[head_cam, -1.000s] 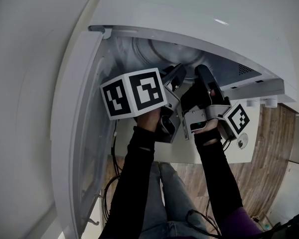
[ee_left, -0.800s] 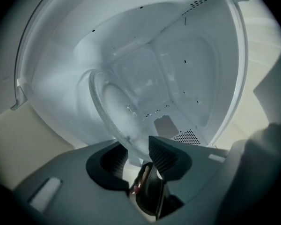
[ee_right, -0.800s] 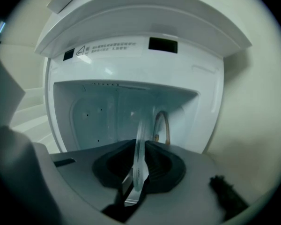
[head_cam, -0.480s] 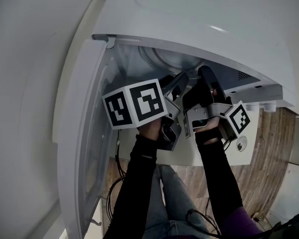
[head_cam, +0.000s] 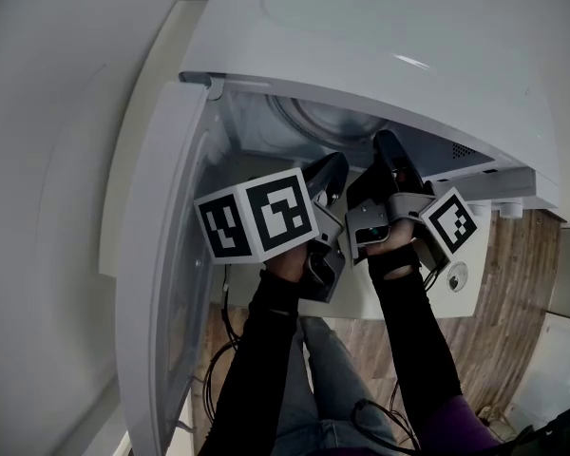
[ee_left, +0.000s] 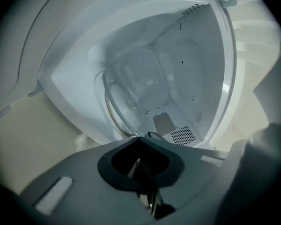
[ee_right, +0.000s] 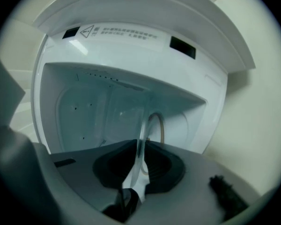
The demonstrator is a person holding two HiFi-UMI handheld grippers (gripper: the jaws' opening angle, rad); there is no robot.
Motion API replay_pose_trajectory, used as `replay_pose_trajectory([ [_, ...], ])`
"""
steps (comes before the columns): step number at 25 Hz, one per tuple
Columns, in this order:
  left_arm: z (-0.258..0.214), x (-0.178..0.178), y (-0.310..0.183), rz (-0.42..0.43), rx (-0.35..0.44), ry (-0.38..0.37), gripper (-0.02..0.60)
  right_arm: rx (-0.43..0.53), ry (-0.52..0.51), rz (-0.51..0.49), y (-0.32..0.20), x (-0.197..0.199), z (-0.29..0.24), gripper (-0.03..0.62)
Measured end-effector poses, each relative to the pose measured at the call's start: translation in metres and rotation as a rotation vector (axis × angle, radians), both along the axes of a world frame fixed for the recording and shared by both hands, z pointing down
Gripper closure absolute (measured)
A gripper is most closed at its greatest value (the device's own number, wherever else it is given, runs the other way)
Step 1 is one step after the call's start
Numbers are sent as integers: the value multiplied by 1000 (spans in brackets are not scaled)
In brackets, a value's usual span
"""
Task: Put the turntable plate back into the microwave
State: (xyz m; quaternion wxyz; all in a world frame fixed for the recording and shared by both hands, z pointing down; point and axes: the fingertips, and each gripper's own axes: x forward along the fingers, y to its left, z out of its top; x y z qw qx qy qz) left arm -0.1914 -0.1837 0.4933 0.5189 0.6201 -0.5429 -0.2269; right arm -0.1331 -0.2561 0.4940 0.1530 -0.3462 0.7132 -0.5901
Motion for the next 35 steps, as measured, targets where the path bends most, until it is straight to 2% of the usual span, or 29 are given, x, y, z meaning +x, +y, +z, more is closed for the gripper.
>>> replay_pose_trajectory([
  [2,-4,3,-2,23,7,10,574,3,25,-3,0,-2,-1,540],
  [8,-2,1,-5,23,5,9,572,1,74,-22,1,-2,0,539],
  [20,3,1,-4,-32,22,80,572,-20,284,-200,5,-10,4,519],
  [27,10,-4,-8,-61,3,84,572,-9,308,-298,11,-14,5,500],
  [31,11,-5,-9,-73,1,96,572,-42,337,-325,15,-9,7,500],
  [35,17,-8,-8,-87,-20,88,572,-75,309,-367,22,-7,9,500],
])
